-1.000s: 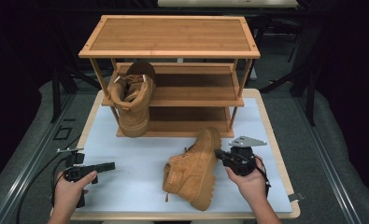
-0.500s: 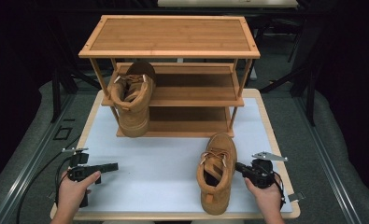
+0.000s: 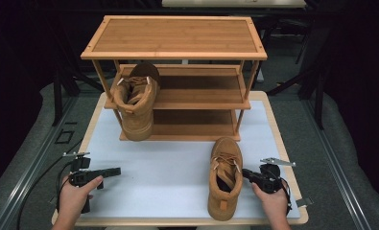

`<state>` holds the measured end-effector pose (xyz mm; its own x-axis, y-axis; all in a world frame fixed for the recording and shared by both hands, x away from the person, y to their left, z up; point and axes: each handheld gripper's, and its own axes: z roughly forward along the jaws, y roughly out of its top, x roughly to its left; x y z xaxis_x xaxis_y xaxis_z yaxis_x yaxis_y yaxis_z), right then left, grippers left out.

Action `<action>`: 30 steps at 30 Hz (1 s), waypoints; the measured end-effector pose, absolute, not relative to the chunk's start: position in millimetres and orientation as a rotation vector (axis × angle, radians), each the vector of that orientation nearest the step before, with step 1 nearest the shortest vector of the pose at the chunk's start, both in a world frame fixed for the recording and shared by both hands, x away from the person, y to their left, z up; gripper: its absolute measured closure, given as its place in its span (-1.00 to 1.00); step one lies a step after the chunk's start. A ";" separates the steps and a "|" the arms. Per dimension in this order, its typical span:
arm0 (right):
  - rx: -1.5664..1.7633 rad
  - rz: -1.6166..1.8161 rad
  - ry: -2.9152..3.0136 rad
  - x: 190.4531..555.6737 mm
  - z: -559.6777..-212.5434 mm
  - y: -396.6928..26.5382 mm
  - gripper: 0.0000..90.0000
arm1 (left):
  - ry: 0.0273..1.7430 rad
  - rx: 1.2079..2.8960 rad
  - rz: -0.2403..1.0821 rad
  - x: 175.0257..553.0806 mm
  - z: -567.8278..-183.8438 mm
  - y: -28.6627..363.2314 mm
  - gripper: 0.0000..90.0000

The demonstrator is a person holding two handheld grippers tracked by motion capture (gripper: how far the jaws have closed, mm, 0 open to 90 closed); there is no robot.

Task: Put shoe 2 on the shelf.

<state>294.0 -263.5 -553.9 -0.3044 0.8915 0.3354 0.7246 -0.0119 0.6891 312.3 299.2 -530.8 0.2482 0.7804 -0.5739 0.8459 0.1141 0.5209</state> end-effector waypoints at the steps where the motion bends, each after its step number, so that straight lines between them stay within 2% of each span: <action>1: 1.710 1.226 2.043 296.5 -555.4 -262.4 1.00 | 1.529 1.656 -0.097 312.6 -530.9 298.0 0.19; 12: 1.670 1.256 2.090 328.5 -556.1 -238.0 1.00 | 1.533 1.661 -0.099 313.9 -532.7 296.2 0.19; 20: 1.645 1.221 2.088 329.1 -556.4 -233.2 1.00 | 1.527 1.663 -0.095 313.6 -532.9 296.1 0.17; 30: 1.644 1.113 2.130 325.1 -550.5 -236.7 0.60 | 1.517 1.678 -0.075 313.4 -535.1 301.0 0.12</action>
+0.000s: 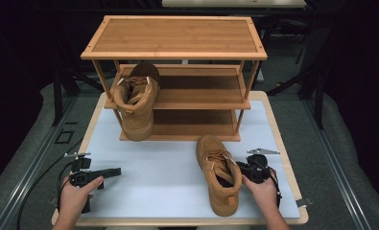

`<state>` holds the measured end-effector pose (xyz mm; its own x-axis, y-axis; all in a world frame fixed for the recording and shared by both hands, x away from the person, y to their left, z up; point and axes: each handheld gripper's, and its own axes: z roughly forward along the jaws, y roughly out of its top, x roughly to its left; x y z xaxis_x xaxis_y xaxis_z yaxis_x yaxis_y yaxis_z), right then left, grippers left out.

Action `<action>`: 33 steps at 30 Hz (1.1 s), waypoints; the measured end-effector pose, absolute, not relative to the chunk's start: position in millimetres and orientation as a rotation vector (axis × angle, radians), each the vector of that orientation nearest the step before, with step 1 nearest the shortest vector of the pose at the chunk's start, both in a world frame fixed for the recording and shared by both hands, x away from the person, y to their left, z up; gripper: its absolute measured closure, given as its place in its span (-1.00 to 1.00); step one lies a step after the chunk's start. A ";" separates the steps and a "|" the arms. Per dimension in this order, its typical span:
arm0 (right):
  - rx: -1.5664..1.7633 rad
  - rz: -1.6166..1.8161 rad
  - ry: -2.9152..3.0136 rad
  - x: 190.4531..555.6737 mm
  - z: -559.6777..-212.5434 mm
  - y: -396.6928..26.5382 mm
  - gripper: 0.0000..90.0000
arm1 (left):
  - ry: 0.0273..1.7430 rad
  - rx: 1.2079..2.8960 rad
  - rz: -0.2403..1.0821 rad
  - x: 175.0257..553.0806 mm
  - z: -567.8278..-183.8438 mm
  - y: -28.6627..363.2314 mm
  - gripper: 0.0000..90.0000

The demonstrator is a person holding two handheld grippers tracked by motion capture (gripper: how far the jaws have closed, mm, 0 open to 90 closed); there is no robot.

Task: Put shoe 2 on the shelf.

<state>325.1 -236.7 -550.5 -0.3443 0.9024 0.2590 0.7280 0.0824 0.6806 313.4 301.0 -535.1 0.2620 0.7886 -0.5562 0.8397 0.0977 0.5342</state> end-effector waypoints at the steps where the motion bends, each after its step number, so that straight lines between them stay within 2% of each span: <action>1: 1.647 1.108 2.128 325.1 -549.3 -236.9 0.57 | 1.520 1.671 -0.075 313.4 -535.1 300.7 0.12; 7: 1.621 0.985 2.219 324.0 -537.6 -238.5 0.26 | 1.516 1.673 -0.068 312.8 -535.7 301.4 0.11; 11: 1.625 0.840 2.255 324.7 -530.4 -238.6 0.16 | 1.512 1.673 -0.069 312.5 -534.7 302.9 0.11; 16: 1.685 0.698 2.386 328.6 -516.9 -238.7 0.14 | 1.518 1.666 -0.072 312.4 -534.3 302.7 0.11; 26: 1.801 0.150 2.636 337.6 -493.7 -242.9 0.14 | 1.513 1.666 -0.072 313.0 -534.5 301.8 0.11; 33: 1.900 0.014 2.642 337.4 -466.5 -239.9 0.17 | 1.509 1.676 -0.074 312.7 -534.8 301.7 0.10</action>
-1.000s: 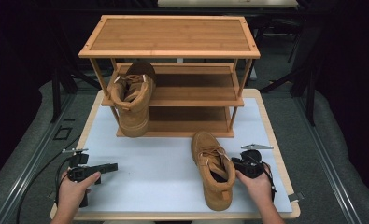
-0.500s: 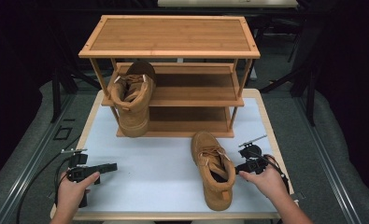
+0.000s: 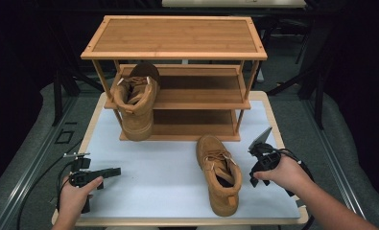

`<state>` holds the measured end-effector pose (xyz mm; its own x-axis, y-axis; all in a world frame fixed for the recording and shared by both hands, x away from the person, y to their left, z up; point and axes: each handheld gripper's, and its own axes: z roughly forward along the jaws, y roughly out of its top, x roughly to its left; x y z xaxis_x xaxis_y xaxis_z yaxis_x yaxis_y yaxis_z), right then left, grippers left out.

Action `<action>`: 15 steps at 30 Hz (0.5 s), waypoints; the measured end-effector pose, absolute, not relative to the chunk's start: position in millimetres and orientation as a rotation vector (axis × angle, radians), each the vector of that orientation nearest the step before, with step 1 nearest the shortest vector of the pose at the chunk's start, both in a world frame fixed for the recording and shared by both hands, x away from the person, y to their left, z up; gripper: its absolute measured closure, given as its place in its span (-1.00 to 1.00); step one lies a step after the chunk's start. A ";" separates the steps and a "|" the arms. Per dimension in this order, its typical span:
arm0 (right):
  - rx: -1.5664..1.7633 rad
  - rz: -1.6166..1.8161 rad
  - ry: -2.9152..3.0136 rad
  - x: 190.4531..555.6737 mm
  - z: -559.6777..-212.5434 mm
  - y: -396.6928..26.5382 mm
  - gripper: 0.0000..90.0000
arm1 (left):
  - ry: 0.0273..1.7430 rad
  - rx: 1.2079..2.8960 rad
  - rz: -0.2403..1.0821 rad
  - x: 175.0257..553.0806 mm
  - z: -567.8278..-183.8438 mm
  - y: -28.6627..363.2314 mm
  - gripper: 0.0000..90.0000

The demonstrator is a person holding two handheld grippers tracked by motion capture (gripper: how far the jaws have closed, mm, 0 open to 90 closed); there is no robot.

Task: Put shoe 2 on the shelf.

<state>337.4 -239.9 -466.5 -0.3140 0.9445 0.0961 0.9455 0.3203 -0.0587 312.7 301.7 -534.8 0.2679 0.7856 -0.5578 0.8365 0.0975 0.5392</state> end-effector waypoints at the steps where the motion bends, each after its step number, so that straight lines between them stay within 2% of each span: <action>1: -1.781 -0.002 -2.467 336.9 -461.2 -238.6 0.18 | 1.507 1.674 -0.075 312.7 -534.9 301.6 0.10; 15: -1.820 -0.140 -2.425 333.0 -400.0 -218.5 0.31 | 1.503 1.674 -0.071 312.5 -534.0 300.7 0.10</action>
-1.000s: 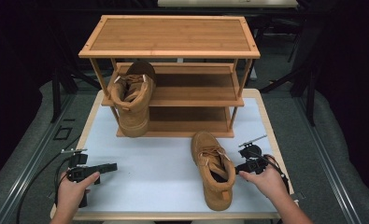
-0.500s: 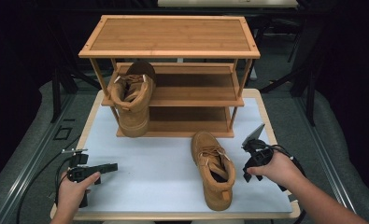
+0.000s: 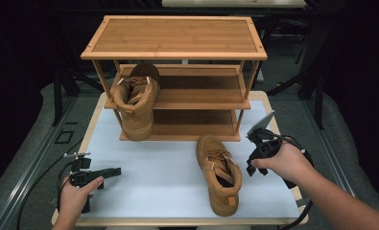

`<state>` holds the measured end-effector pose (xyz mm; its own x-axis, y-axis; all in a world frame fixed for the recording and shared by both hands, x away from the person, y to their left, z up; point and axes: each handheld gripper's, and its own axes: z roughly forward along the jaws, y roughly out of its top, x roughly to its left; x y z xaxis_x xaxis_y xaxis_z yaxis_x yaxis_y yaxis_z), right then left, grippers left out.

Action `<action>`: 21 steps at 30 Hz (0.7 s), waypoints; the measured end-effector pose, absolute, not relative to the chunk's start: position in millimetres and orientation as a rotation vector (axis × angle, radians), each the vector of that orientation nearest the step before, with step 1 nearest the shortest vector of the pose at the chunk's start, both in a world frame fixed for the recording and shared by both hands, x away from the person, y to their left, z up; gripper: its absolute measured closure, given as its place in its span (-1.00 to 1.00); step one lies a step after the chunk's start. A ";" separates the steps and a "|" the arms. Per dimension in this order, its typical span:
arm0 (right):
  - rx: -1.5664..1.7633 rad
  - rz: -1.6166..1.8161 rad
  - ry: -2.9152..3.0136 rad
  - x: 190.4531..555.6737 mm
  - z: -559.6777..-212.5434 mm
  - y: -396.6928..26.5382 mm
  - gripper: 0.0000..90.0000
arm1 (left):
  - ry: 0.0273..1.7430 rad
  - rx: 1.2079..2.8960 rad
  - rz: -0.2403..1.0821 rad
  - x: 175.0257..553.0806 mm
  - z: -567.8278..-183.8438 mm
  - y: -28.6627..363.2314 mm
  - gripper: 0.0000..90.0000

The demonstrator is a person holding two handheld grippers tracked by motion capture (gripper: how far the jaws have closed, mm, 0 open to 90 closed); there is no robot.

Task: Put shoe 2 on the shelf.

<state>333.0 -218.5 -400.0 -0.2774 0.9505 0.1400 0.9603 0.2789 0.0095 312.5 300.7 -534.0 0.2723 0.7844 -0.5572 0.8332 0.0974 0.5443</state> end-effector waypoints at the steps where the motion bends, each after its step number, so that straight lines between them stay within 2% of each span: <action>1: -1.832 -0.151 -2.443 331.8 -397.9 -214.5 0.32 | 1.505 1.669 -0.068 312.3 -534.1 300.7 0.10; 11: -1.759 -0.180 -2.501 329.0 -371.5 -186.3 0.31 | 1.505 1.668 -0.070 312.5 -533.9 300.0 0.10; 21: -1.733 -0.154 -2.466 328.9 -391.1 -169.1 0.29 | 1.512 1.657 -0.072 312.1 -533.1 300.8 0.10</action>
<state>328.9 -169.1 -391.1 -0.3357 0.9284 0.1591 0.9410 0.3381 0.0122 312.1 300.8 -533.1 0.2610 0.7824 -0.5654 0.8329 0.1136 0.5417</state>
